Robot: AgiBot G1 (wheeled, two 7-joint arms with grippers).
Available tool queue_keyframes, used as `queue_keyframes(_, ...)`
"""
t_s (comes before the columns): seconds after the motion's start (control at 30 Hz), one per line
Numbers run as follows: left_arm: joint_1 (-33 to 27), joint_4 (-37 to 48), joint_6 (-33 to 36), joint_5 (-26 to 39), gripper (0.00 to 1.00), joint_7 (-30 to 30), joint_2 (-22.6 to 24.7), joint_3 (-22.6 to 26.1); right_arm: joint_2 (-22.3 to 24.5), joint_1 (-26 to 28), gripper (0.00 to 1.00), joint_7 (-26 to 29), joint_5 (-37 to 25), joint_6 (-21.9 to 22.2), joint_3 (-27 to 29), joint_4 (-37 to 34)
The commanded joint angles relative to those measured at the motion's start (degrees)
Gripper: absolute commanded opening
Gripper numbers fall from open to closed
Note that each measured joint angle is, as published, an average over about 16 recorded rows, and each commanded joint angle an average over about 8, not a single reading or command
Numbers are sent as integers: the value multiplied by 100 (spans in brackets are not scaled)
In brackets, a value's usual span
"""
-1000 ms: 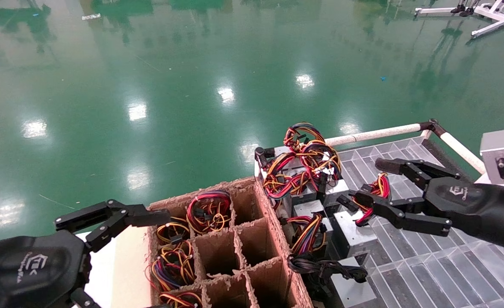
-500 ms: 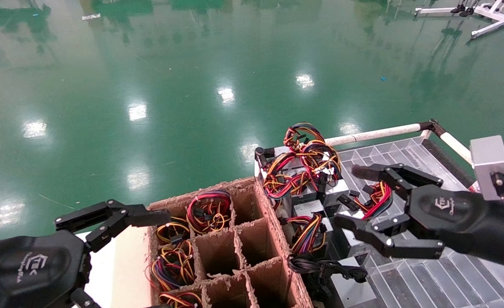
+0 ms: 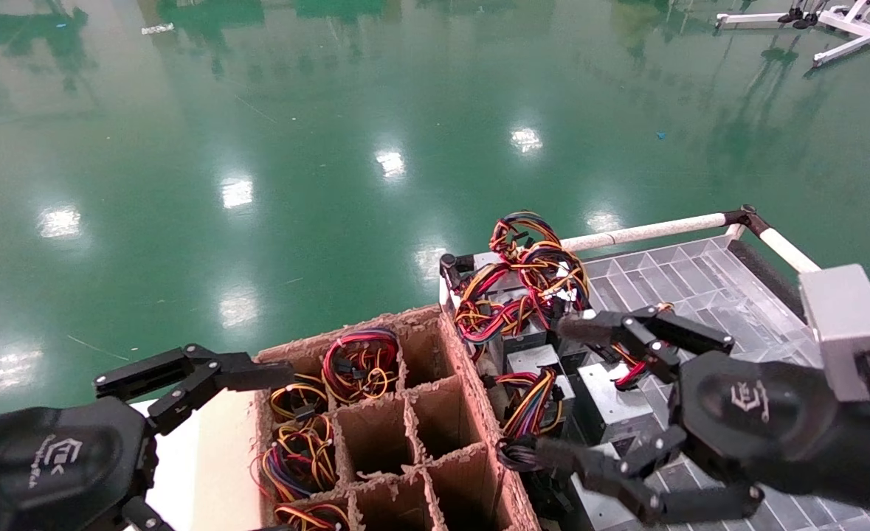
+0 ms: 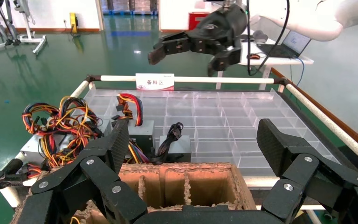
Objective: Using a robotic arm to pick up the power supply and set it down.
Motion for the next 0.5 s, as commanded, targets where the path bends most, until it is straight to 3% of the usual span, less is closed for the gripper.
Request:
queue_keyframes(0.03, 0, 0, 0, 0, 100, 0, 0, 0, 5, -33, 100, 12, 54, -25, -6, 125)
queue_keyframes(0.5, 1, 1, -1, -1, 100, 0, 0, 0, 36, -232, 100, 79, 380, -174, -37, 872)
